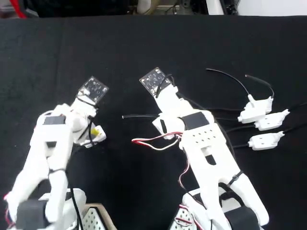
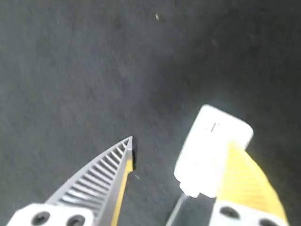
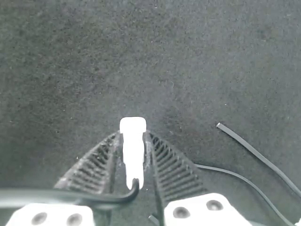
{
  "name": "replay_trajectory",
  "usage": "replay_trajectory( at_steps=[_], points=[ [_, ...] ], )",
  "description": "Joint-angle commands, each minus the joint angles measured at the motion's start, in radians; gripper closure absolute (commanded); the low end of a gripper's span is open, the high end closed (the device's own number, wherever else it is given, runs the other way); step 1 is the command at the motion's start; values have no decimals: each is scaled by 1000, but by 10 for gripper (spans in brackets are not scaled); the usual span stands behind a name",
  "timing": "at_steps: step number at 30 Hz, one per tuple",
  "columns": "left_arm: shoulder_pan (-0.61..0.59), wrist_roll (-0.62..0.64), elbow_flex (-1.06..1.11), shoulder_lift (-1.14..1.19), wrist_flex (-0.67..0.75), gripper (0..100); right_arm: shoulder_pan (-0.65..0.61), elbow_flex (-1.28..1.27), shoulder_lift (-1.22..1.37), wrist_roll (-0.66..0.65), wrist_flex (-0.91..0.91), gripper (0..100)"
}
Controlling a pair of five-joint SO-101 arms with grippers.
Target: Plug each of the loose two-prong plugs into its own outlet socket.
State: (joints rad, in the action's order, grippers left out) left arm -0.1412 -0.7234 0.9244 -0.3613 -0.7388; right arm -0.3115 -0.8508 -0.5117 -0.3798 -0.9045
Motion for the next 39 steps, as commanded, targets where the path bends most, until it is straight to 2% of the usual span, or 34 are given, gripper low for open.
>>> replay_trajectory(
  at_steps=[1, 7, 18, 23, 26, 29, 34, 39],
  points=[
    [-10, -21, -102, 189, 17, 708, 17, 5, -22, -5, 17, 987],
    [-8, -46, -139, 213, 5, 708, 40, 10, -22, -5, 18, 987],
    [-7, -20, -162, -163, -264, 708, 40, 10, -22, -6, 20, 987],
    [47, -23, -165, -328, -428, 708, 40, 10, -22, -6, 20, 987],
    [120, -103, -105, -364, -488, 708, 40, 10, -22, -6, 20, 987],
    [147, -215, 7, -341, -431, 708, 40, 8, -22, -6, 20, 987],
    [-13, -336, 12, -173, -296, 708, 38, 8, -22, -6, 20, 987],
    [-39, -336, -133, 78, -293, 708, 37, 8, -22, -6, 20, 987]
  ],
)
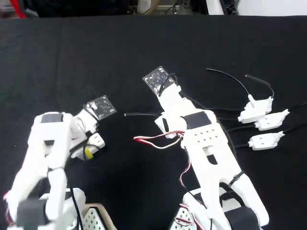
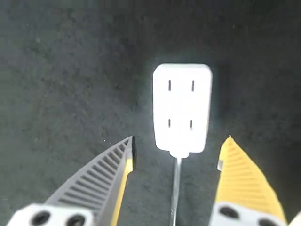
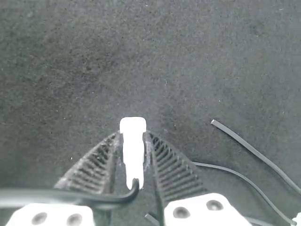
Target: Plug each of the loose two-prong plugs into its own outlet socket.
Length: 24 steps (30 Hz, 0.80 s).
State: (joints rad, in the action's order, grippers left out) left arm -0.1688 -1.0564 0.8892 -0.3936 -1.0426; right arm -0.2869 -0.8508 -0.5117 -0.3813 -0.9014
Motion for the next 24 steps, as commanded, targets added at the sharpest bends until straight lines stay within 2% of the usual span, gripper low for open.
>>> replay_trajectory(
  at_steps=[1, 8, 12, 14, 19, 24],
  points=[
    [5, 3, -108, 153, 17, 708, 12, 8, -22, -5, 17, 987],
    [82, 77, -143, 287, 121, 802, 14, 8, -22, -5, 17, 987],
    [114, 120, -196, 287, 104, 977, 14, 8, -22, -5, 17, 987],
    [153, 132, -228, 288, 78, 946, 15, 10, -22, -5, 17, 987],
    [254, 181, -294, 287, 71, 953, 15, 10, -22, -5, 17, 987],
    [262, 178, -410, 244, -55, 953, 15, 10, -22, -5, 17, 987]
  ],
)
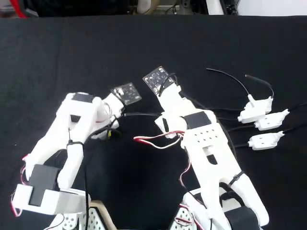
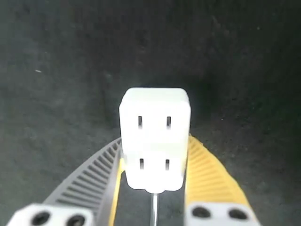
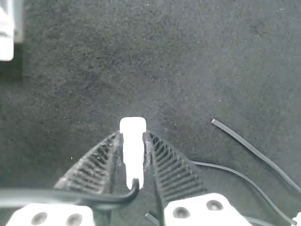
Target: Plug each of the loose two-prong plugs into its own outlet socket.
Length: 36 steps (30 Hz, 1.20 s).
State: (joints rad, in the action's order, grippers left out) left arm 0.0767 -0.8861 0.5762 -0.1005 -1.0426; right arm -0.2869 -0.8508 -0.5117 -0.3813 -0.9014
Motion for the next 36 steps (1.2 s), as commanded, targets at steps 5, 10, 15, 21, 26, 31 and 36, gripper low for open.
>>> replay_trajectory(
  at_steps=[5, 10, 15, 21, 26, 31, 36],
  points=[
    [84, 15, -87, -41, -29, 953, 17, 12, -22, -5, 17, 987],
    [105, 138, -82, 75, 86, 935, 18, 12, -28, -5, 15, 987],
    [166, 180, -140, 132, 78, 943, 104, 51, -30, 3, -3, 987],
    [288, 190, -166, 137, 46, 942, 218, 165, -31, -6, -149, 987],
    [397, 195, -171, 141, 61, 931, 226, 168, -31, -6, -163, 987],
    [403, 233, -173, 183, 86, 838, 224, 173, -31, -6, -186, 987],
    [406, 230, -173, 193, 78, 682, 229, 174, -31, -6, -190, 987]
  ],
)
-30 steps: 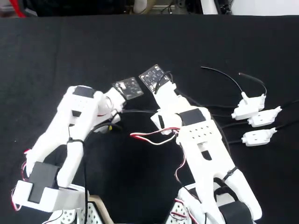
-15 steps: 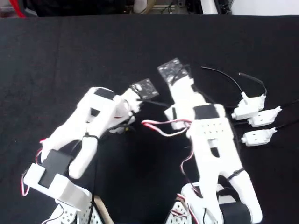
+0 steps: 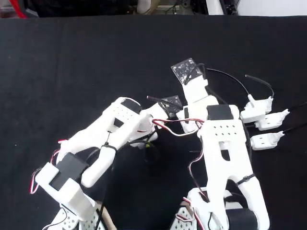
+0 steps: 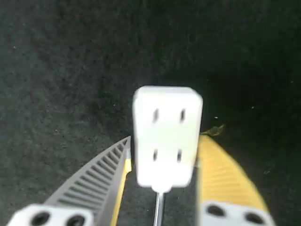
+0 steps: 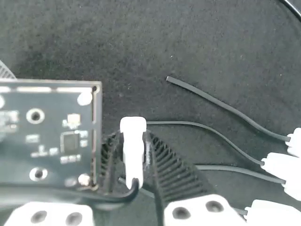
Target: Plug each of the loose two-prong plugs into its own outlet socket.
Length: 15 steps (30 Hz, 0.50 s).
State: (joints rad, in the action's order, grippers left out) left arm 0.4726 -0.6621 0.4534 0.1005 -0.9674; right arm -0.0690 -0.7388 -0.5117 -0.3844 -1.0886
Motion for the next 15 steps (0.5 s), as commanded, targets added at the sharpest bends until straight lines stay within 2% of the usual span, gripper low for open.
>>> replay_trajectory(
  at_steps=[1, 3, 8, 15],
  points=[
    [5, 6, -50, -8, -3, 659, 9, 62, -31, -3, -3, 987],
    [-8, -9, -67, -15, -41, 641, 9, 62, -31, -5, -3, 987],
    [-41, -14, -99, -126, -144, 682, 6, 61, -31, -17, -5, 987],
    [-197, 34, 70, -425, -160, 707, 5, 51, -31, -6, -5, 987]
  ],
)
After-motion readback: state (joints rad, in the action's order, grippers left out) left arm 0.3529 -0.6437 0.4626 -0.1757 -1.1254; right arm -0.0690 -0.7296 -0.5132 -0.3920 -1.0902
